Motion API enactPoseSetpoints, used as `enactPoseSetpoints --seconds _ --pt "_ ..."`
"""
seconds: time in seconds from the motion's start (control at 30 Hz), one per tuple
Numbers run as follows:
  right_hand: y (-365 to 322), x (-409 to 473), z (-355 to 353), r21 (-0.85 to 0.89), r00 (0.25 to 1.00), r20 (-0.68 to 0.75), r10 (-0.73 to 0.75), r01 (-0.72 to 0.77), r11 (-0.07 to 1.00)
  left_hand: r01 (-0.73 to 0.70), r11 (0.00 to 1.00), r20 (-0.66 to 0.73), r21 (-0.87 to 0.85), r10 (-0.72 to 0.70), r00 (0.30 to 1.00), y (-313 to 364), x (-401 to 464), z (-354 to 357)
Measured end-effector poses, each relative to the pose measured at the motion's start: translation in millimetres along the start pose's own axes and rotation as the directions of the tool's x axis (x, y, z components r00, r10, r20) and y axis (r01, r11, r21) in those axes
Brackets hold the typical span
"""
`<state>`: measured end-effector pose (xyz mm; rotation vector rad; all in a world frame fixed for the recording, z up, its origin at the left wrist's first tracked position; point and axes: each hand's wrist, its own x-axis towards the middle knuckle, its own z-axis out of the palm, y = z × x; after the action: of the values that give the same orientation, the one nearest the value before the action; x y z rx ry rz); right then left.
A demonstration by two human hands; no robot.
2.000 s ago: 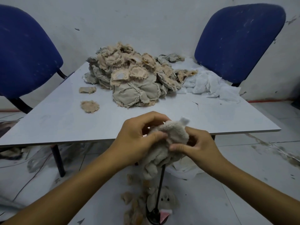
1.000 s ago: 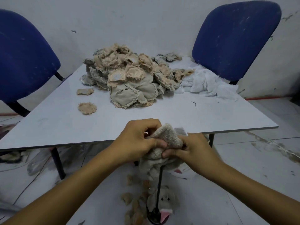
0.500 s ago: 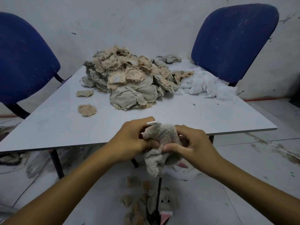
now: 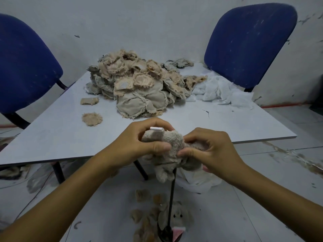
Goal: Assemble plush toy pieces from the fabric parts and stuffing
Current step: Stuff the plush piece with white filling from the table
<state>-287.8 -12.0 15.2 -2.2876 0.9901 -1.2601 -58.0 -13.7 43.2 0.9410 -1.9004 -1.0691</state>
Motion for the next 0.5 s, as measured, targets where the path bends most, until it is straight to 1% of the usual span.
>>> enactPoseSetpoints --seconds 0.07,0.13,0.2,0.27,0.33,0.43,0.5 --pt "1 -1 0 -0.029 1.0 -0.004 -0.026 0.026 0.999 -0.031 0.997 -0.06 0.065 0.035 0.998 4 1 4" --pt "0 0 0 -0.048 0.999 -0.015 -0.048 0.047 0.998 -0.061 0.992 -0.07 0.112 0.069 0.995 4 2 9" --pt "0 1 0 -0.056 0.996 -0.04 -0.075 0.072 0.996 -0.078 0.989 -0.105 0.122 0.091 0.99 1 2 15" --pt "2 0 1 -0.068 0.995 -0.054 -0.088 0.085 0.994 -0.048 0.994 -0.13 0.096 0.06 0.99 -4 2 20" --pt "6 -6 5 -0.031 0.999 -0.013 -0.033 0.032 0.999 0.011 0.994 -0.116 0.105 0.002 0.993 -9 3 25" --pt "13 -14 11 0.022 0.989 0.112 0.095 -0.098 0.995 0.056 0.972 -0.051 0.228 -0.046 0.998 -18 2 30" --pt "15 -15 12 0.022 0.987 0.13 0.097 -0.1 0.995 0.048 0.964 -0.048 0.26 -0.037 0.998 -21 0 29"
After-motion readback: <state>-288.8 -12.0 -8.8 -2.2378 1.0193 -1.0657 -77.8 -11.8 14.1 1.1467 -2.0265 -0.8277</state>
